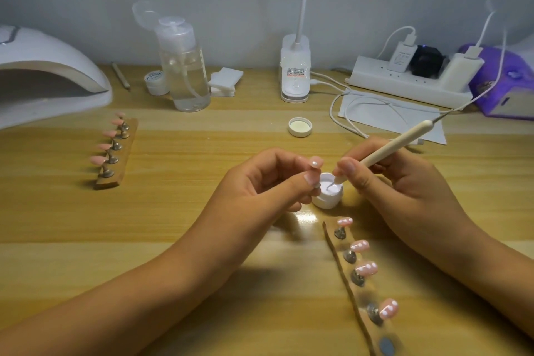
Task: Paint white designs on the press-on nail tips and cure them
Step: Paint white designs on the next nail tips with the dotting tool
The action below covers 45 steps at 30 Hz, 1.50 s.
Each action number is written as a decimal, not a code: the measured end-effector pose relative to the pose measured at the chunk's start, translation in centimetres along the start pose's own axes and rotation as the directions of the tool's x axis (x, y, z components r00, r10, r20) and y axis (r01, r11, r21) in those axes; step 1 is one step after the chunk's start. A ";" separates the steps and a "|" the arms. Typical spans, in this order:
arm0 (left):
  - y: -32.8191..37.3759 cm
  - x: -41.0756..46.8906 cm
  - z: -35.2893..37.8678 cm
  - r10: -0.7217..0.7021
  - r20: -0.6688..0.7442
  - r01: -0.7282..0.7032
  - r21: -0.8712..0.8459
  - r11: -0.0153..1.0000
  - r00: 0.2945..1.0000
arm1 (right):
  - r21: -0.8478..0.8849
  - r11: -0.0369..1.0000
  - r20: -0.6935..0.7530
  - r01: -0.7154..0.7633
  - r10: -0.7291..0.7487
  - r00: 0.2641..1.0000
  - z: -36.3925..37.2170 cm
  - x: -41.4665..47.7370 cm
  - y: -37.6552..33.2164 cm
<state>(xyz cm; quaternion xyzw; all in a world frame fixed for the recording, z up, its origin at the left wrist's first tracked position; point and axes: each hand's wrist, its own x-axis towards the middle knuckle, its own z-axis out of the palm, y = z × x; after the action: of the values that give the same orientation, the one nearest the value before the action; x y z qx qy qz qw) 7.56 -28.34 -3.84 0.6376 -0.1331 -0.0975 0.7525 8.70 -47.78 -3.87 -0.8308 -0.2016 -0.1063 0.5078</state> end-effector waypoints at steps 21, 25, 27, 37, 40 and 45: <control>0.0 0.0 0.4 -0.001 0.040 0.003 -0.043 0.999 0.999 | 0.497 0.863 -0.166 -0.093 0.200 0.966 -0.9 0.1 -0.1; 0.1 -0.2 0.5 0.003 0.068 -0.001 -0.022 1.000 0.998 | 0.642 0.752 -0.073 -0.149 0.253 0.965 -1.0 0.4 -0.2; 0.1 -0.2 0.5 0.000 0.071 0.001 -0.014 1.000 0.997 | 0.695 0.702 -0.041 -0.155 0.254 0.966 -0.9 0.5 -0.4; 0.1 -0.3 0.5 -0.017 0.094 0.014 0.032 0.999 0.995 | 0.746 0.641 0.035 -0.178 0.230 0.973 -0.2 0.3 -1.6; 0.1 -0.2 0.4 -0.016 0.100 0.010 0.058 0.998 0.995 | 0.741 0.643 0.042 -0.192 0.241 0.969 -0.1 0.3 -1.6; 0.1 -0.2 0.3 -0.015 0.106 0.008 0.067 0.998 0.994 | 0.743 0.642 0.064 -0.188 0.211 0.975 -0.1 0.2 -1.4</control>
<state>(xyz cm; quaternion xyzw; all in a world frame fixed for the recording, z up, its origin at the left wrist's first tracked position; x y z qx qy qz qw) 7.22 -28.58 -3.73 0.6571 -0.1725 -0.1313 0.7219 8.26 -47.24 -2.59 -0.5659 -0.1276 0.0301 0.8140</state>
